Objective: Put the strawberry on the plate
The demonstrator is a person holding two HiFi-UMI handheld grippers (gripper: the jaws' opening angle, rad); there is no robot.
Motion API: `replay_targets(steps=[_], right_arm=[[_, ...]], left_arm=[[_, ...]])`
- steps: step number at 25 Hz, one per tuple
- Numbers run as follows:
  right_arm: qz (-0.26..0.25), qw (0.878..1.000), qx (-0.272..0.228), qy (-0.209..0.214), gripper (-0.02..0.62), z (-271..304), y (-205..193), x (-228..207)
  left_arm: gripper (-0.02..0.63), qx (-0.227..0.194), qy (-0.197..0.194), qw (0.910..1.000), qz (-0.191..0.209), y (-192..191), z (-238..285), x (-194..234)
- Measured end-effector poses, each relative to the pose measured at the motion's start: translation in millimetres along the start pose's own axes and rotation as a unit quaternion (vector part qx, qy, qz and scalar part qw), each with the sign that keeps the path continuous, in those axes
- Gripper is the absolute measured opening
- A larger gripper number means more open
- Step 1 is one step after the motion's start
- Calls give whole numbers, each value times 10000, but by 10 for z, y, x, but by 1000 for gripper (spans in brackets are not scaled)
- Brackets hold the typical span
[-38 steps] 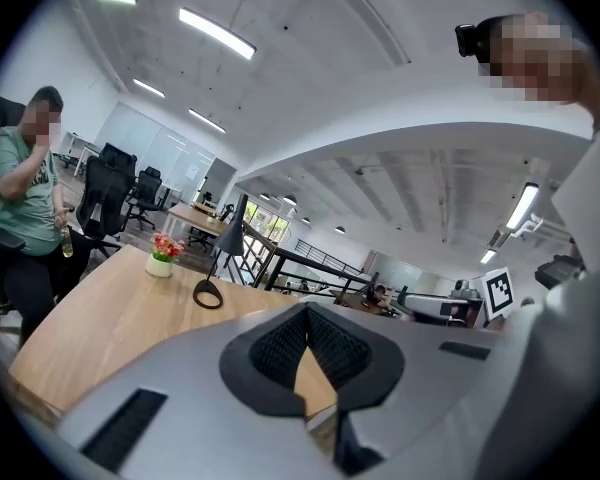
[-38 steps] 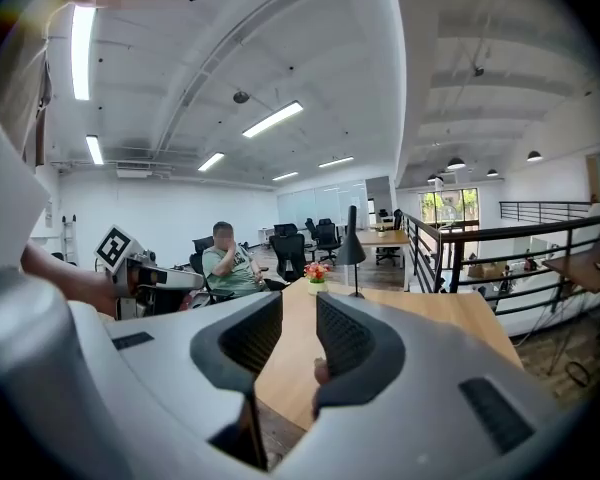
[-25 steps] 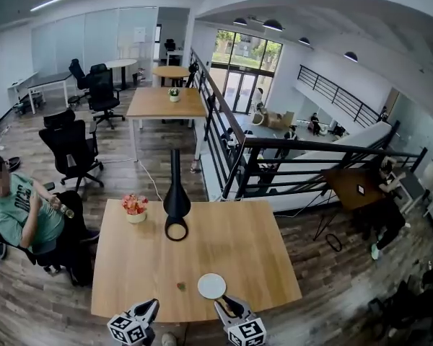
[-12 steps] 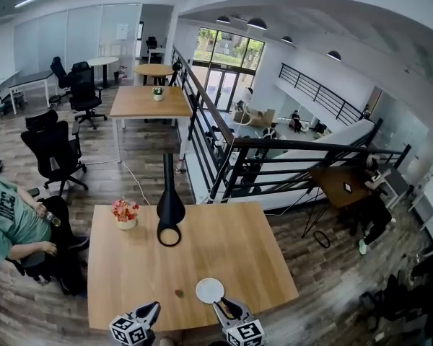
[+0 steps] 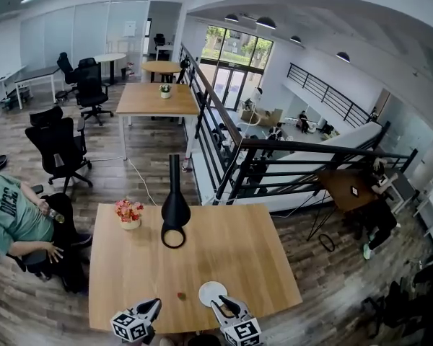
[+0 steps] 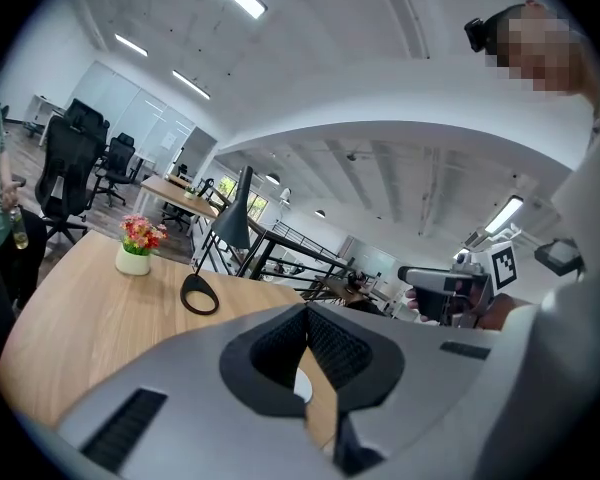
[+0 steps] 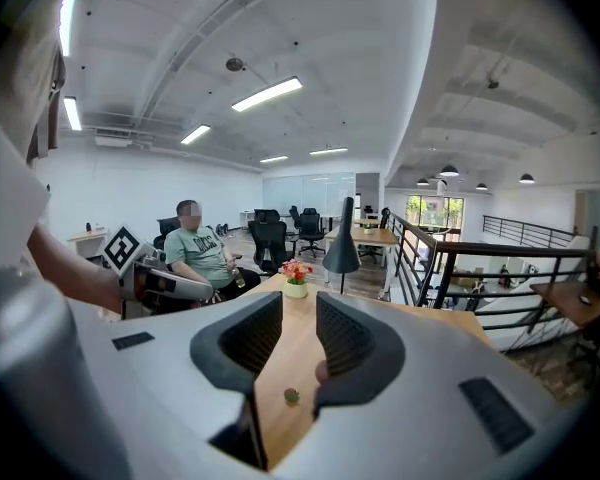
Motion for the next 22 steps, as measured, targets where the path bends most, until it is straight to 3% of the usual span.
replay_targets(steps=[7, 14, 22], right_arm=[[-88, 9990, 412, 157, 109, 539, -495, -162], [-362, 9910, 1160, 561, 109, 1175, -1090, -193], [-221, 9815, 1655, 936, 110, 1736, -1692, -176]], left_arm=[[3, 61, 213, 9997, 34, 0, -15, 145], [3, 221, 435, 9988, -19, -50, 79, 274], [4, 520, 472, 9975, -21, -153, 229, 298]])
Point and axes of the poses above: the fingertips, and each gripper's own axes: z forward along the fingers, x to its left, y out of its top, the point moved 6 cm from there along -z, backward along the fingers, and after that the axes turned 6 degrees about x, right-handed, at the moved point
